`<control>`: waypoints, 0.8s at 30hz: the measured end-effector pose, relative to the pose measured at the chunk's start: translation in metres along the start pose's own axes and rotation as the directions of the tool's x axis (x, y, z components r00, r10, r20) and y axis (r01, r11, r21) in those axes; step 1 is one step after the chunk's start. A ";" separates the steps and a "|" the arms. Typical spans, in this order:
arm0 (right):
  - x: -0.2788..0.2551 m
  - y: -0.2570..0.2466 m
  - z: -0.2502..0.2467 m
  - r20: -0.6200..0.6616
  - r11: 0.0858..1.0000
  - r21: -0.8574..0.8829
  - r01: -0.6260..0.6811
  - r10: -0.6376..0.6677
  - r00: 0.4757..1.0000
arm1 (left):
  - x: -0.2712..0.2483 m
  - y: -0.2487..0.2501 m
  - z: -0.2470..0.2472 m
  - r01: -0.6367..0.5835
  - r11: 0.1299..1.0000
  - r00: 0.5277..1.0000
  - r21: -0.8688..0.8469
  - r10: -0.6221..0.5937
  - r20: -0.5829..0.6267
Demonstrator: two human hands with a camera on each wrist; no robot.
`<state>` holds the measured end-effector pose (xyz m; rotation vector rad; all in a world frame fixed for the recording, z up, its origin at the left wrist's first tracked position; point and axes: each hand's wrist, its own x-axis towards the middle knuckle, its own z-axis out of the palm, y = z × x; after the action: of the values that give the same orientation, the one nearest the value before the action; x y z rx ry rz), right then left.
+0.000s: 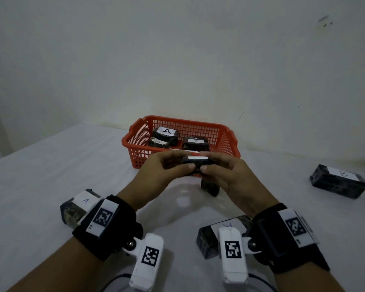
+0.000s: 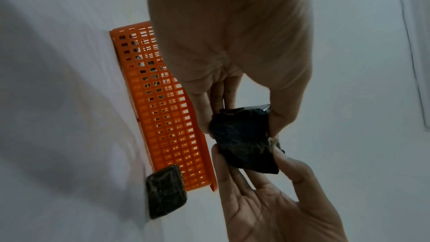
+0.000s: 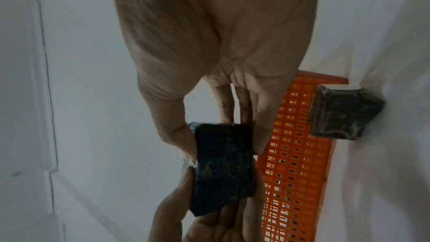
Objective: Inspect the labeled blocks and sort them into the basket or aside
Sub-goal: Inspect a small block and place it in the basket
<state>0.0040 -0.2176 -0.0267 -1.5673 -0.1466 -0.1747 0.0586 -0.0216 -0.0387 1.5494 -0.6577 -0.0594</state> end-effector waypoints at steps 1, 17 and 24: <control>0.000 -0.001 0.001 0.017 1.000 0.008 -0.008 0.007 1.000 | 0.000 0.001 0.001 -0.017 1.000 1.000 0.010 0.017 -0.017; -0.002 -0.002 -0.005 -0.019 0.998 -0.056 0.001 -0.002 1.000 | 0.000 0.000 -0.004 0.072 0.997 0.996 -0.026 -0.071 0.045; 0.000 -0.004 0.000 0.033 0.987 0.093 -0.130 0.128 0.991 | -0.001 0.003 -0.006 -0.022 0.996 0.999 0.088 0.024 -0.022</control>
<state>0.0031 -0.2171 -0.0225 -1.4798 -0.0730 -0.0441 0.0588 -0.0155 -0.0357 1.6241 -0.6675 0.0050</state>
